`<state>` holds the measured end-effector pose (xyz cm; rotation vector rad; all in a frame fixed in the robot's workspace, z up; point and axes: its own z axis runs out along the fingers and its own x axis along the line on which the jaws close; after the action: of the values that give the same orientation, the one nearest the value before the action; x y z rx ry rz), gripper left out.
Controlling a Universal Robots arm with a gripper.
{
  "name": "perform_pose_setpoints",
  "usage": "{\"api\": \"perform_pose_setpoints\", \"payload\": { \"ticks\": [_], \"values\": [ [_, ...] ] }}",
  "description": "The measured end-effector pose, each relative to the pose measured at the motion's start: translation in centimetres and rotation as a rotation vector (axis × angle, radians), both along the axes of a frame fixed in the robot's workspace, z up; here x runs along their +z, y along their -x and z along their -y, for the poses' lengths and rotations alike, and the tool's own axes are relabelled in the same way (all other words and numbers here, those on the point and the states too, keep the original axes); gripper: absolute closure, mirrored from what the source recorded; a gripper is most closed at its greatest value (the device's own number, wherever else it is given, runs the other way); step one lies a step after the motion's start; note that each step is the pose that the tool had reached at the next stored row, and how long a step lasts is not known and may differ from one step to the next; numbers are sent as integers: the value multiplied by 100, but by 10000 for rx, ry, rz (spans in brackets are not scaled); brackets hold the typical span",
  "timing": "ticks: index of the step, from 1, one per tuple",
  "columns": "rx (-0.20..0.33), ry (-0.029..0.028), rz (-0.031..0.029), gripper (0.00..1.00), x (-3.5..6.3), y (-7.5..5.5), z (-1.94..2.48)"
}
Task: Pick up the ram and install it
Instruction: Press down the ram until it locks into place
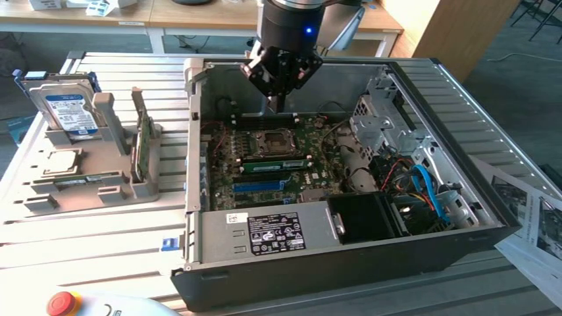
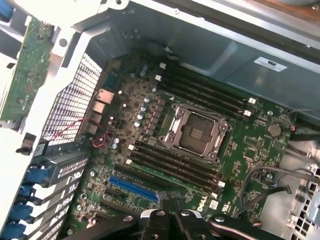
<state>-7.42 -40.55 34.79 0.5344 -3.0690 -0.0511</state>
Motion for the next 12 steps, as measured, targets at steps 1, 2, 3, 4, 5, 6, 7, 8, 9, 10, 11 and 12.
{"api": "perform_pose_setpoints", "payload": {
  "ticks": [1,2,3,4,5,6,7,8,9,10,11,12],
  "values": [
    [-139,0,0,89,0,0,0],
    [-266,0,0,89,0,0,0],
    [-392,0,0,89,0,0,0],
    [-513,0,0,89,0,0,0],
    [-637,0,1,89,0,0,0],
    [-766,-1,1,89,0,0,0],
    [-885,0,0,89,0,0,0],
    [-1018,0,0,89,0,0,0],
    [-1142,0,0,89,0,0,0],
    [-1264,0,0,89,0,0,0],
    [-1385,-1,0,89,0,0,0],
    [-1508,0,0,89,0,0,0]
  ]
}}
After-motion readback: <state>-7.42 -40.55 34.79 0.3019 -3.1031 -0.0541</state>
